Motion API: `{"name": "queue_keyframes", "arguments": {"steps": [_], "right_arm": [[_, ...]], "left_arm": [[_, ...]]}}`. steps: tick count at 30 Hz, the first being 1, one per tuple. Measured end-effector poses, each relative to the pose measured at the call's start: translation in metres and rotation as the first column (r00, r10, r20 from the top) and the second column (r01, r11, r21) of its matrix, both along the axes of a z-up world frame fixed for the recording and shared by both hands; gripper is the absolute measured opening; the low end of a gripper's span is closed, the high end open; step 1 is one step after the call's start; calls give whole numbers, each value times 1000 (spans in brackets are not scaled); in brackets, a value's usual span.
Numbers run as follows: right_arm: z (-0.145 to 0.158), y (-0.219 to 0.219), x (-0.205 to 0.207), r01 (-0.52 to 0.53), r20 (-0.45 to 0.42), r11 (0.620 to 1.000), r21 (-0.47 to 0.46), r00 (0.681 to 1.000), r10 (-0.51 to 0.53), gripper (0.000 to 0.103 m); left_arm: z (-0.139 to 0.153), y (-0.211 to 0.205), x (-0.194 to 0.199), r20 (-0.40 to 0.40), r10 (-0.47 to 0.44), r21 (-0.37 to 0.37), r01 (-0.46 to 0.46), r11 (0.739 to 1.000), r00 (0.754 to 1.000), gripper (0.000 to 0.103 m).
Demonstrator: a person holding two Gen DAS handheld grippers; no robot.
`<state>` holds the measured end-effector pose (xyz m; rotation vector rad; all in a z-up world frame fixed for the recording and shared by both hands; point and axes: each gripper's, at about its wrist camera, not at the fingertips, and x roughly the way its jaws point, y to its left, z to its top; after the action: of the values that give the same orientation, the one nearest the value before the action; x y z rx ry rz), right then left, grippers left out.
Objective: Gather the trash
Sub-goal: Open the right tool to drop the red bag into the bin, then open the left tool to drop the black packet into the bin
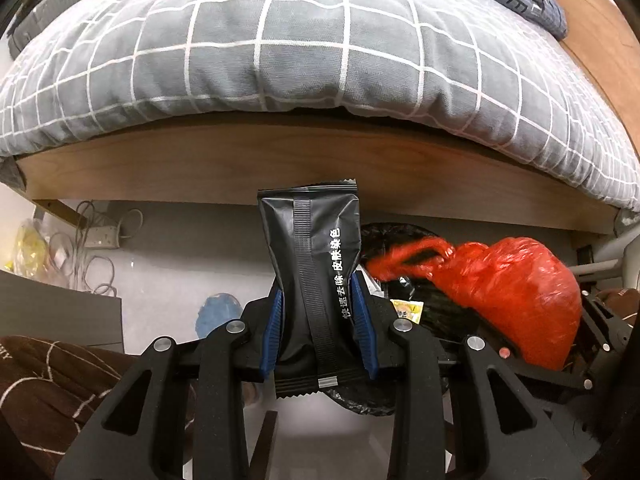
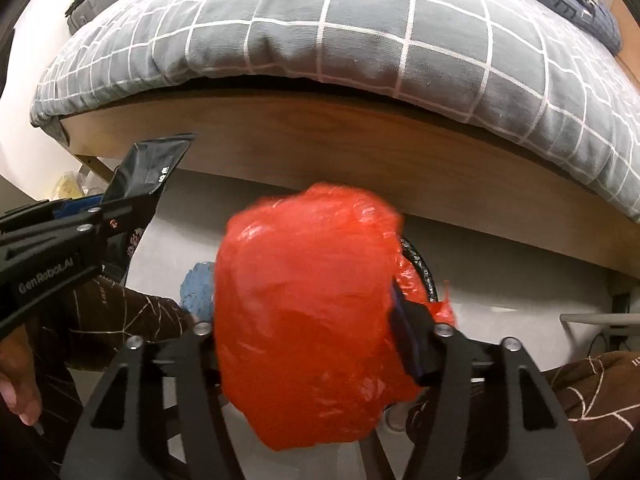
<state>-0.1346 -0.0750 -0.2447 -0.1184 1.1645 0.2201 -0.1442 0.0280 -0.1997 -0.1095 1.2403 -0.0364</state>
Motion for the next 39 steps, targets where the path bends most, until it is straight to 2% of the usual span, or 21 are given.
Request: {"name": "queue_keyframes", "arguments": {"steps": [6, 9, 16, 30, 34, 39], "right_arm": [[8, -5, -3, 18, 47, 1000, 1, 999, -18, 87], [9, -13, -5, 25, 45, 1000, 8, 999, -25, 90], [12, -37, -9, 52, 51, 998, 18, 997, -53, 93], [30, -112, -13, 211, 104, 978, 5, 972, -210, 94], [32, -115, -13, 218, 117, 976, -8, 969, -216, 94], [32, -115, -12, 218, 117, 976, -2, 969, -216, 94]], "left_arm": [[-4, -6, 3, 9, -7, -8, 7, 1000, 1000, 32], [-5, -13, 6, 7, -15, -12, 15, 1000, 1000, 32], [-10, -31, 14, 0, -47, -15, 47, 999, 999, 32], [-29, -91, 12, -21, -128, -45, 127, 991, 992, 32], [-30, -100, 10, -15, -144, -30, 143, 989, 990, 39], [-27, -102, 9, 0, -140, -16, 140, 990, 990, 56]]}}
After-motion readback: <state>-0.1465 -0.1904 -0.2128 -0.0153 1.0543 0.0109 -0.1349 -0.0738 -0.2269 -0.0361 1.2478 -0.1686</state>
